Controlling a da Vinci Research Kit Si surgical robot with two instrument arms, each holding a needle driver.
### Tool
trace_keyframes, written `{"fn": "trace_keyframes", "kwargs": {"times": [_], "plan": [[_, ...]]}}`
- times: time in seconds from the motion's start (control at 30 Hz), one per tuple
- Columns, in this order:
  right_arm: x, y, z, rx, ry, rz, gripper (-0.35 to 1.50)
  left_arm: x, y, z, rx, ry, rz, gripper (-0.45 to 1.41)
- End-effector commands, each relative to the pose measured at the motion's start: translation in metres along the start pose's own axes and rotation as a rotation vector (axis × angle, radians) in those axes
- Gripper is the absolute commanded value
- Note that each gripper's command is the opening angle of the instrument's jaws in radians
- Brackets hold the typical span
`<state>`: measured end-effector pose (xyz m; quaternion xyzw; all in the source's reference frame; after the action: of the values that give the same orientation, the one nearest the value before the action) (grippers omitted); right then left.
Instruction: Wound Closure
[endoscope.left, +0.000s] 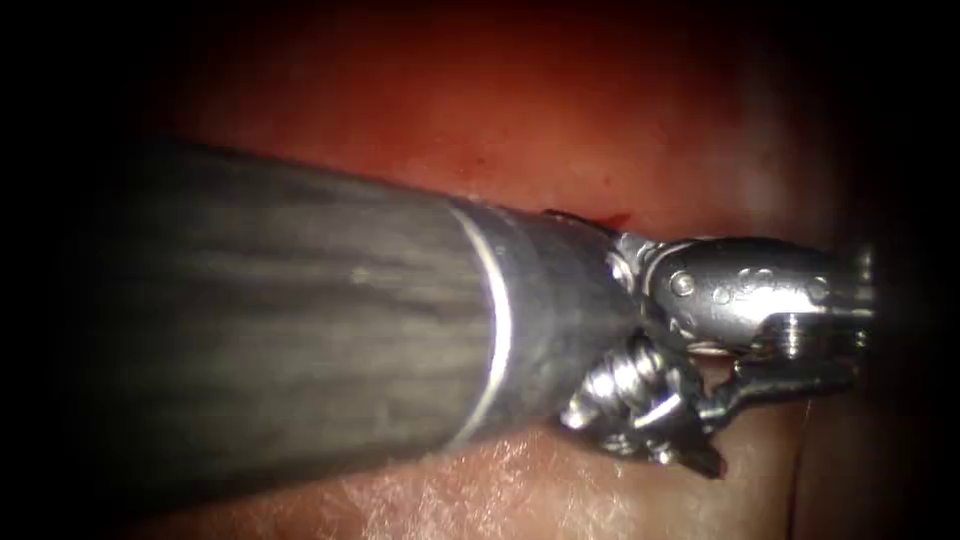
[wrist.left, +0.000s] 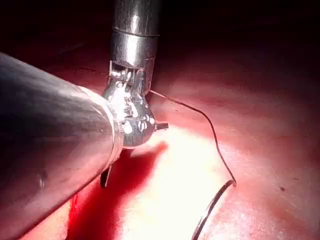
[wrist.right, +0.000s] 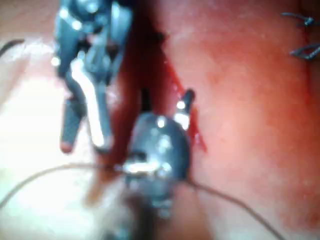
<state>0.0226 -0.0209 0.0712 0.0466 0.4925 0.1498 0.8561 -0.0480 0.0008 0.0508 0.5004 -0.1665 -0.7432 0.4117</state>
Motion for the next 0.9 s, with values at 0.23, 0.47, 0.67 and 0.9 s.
{"fn": "trace_keyframes", "kwargs": {"times": [0.23,0.47,0.67,0.9], "plan": [[-0.0003,-0.0005,0.0009,0.002,0.002,0.000,1.05,0.0006,0.0009,0.0023,-0.001,0.029,0.016,1.10],[-0.0004,-0.0005,0.0009,0.002,0.002,0.000,1.05,0.0005,0.0005,0.0026,0.000,0.039,0.019,1.06],[-0.0004,-0.0005,0.0010,0.003,-0.001,-0.001,1.05,0.0006,0.0005,0.0028,-0.016,0.064,0.050,-0.45],[-0.0005,-0.0005,0.0008,0.004,0.000,-0.001,1.05,0.0004,0.0003,0.0017,0.021,0.081,0.056,-0.45]]}}
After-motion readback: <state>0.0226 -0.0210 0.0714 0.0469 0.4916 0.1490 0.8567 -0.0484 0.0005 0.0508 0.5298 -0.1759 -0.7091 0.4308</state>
